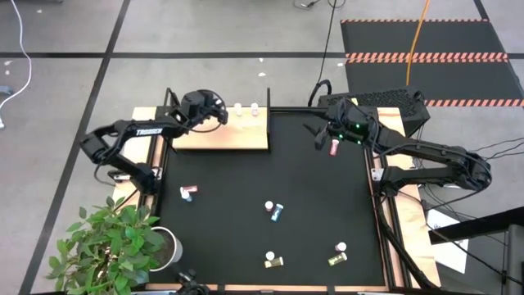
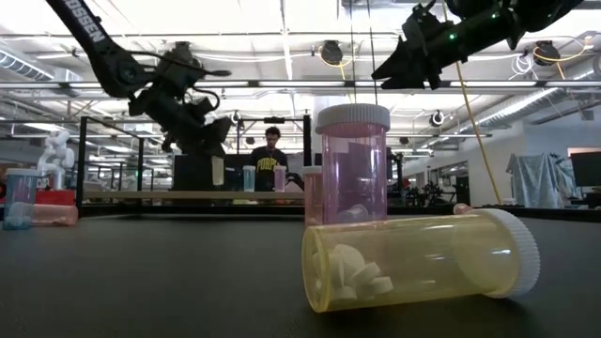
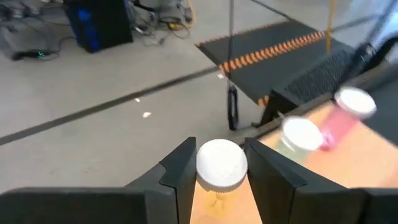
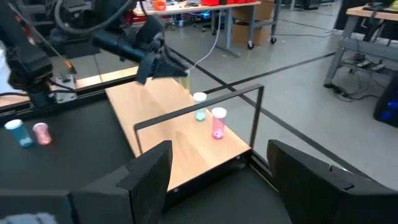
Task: Pick and place medicine bottles onto shelf by color
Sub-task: Put the top right yellow pill bottle on the shelf
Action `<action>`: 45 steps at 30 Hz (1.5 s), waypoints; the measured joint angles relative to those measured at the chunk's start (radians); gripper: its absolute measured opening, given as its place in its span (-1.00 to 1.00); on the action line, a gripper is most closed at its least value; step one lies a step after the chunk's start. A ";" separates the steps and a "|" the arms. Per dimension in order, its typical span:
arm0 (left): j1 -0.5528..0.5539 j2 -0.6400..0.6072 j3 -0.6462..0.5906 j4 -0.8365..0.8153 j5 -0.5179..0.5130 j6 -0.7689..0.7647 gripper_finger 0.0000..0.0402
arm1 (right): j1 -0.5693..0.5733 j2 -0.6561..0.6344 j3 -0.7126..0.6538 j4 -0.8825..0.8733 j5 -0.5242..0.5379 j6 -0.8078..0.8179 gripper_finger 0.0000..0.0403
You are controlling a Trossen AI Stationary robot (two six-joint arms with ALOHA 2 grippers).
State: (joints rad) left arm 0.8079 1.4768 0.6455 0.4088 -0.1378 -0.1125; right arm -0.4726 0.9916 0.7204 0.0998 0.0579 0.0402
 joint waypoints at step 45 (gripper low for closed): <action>-0.010 0.055 0.000 0.038 -0.020 0.091 -0.36 | -0.023 0.000 0.001 -0.007 -0.064 0.033 0.27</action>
State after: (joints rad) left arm 0.7979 1.5322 0.6453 0.4465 -0.1574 -0.0212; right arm -0.4959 0.9916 0.7212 0.0924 -0.0064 0.0727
